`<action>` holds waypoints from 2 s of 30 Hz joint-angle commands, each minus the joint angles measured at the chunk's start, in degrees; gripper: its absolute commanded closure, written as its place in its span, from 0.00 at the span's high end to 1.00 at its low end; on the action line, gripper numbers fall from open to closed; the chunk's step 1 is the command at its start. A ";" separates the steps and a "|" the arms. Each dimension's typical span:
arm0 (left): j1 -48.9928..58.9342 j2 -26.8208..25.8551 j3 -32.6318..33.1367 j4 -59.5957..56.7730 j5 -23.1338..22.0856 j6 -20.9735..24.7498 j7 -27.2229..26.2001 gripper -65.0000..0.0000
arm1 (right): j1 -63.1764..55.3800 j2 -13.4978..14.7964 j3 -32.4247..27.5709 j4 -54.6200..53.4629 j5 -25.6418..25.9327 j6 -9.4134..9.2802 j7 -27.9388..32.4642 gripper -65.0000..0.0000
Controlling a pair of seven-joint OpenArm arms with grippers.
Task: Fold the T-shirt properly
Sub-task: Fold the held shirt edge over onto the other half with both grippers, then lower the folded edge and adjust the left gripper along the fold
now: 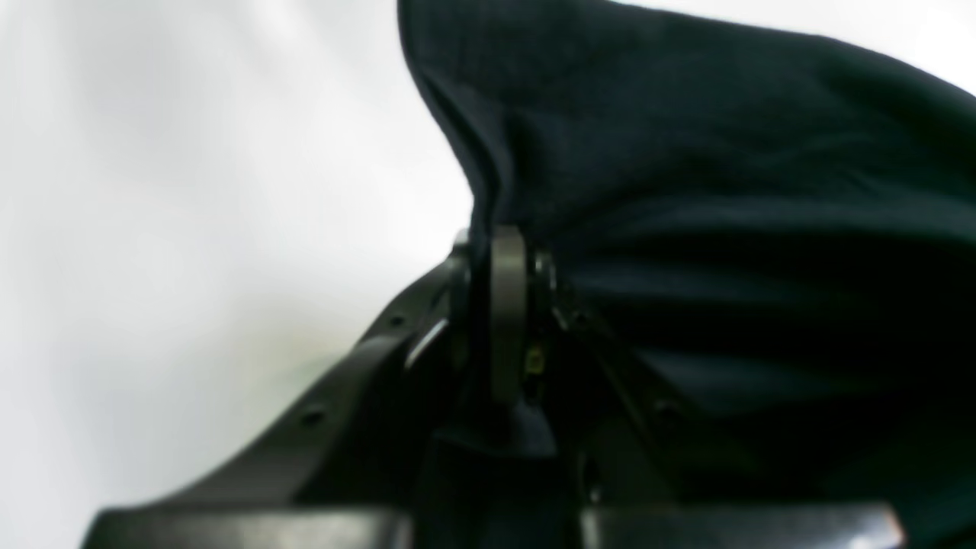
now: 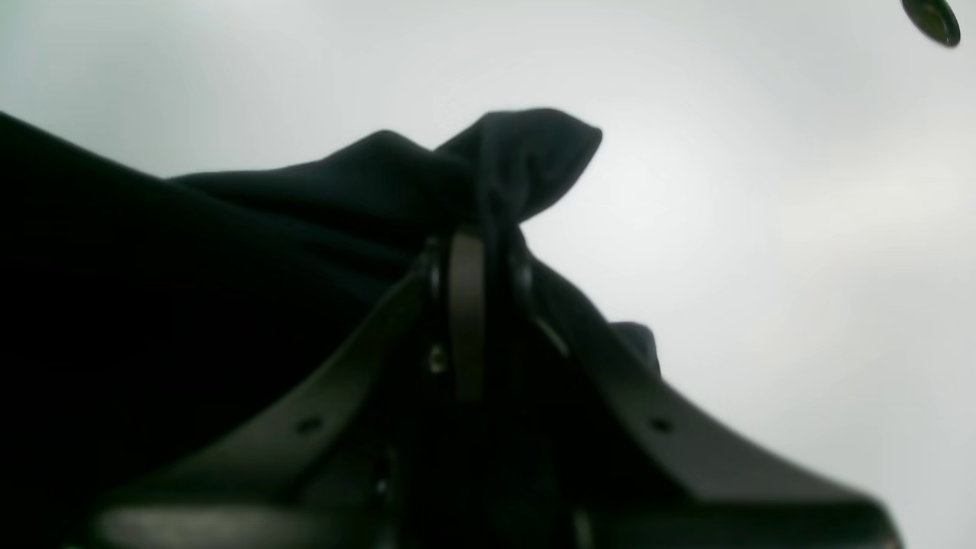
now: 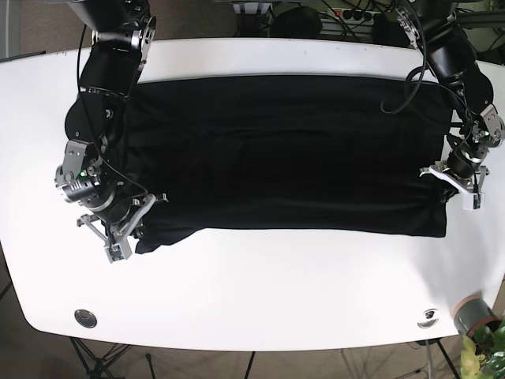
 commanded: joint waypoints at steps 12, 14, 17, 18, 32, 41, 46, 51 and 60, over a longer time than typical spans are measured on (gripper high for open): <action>6.72 -1.48 -0.46 2.40 -0.64 0.23 -1.23 0.00 | -11.44 -3.19 2.56 15.86 -0.46 -0.34 -1.70 0.03; 7.77 -1.48 -0.46 2.40 -0.64 0.14 -1.23 0.00 | -13.55 -3.54 2.65 17.09 -0.46 -0.34 -1.70 0.03; 9.27 -1.48 -0.46 2.40 -0.64 0.14 -1.23 0.00 | -16.54 -5.03 2.65 18.49 -0.46 -0.34 -1.70 0.03; 9.62 -1.48 -0.46 2.40 -0.64 0.14 -1.23 0.00 | -17.07 -5.21 2.65 18.85 -0.46 -0.43 -1.70 0.03; 15.33 -1.57 -4.50 2.40 -0.64 -4.30 -1.14 0.00 | -25.86 -8.55 6.25 20.08 -0.55 -0.34 -1.70 0.04; 17.00 -1.22 -6.61 6.00 -0.29 -4.30 -1.05 0.00 | -29.11 -8.73 6.87 19.99 -0.55 -0.34 -1.70 0.05; 18.85 -1.13 -6.87 10.40 -0.55 -4.30 -1.05 0.00 | -30.17 -8.81 6.87 19.72 -0.46 -0.34 -1.26 0.10; 20.34 0.01 -7.23 16.20 -0.55 -4.30 -1.05 0.00 | -29.99 -8.81 6.69 19.72 -0.46 -0.34 -1.26 0.10; 23.77 0.63 -9.51 22.71 -0.55 -4.30 3.70 0.00 | -29.02 -8.90 6.69 19.64 -0.46 -0.34 -1.26 0.10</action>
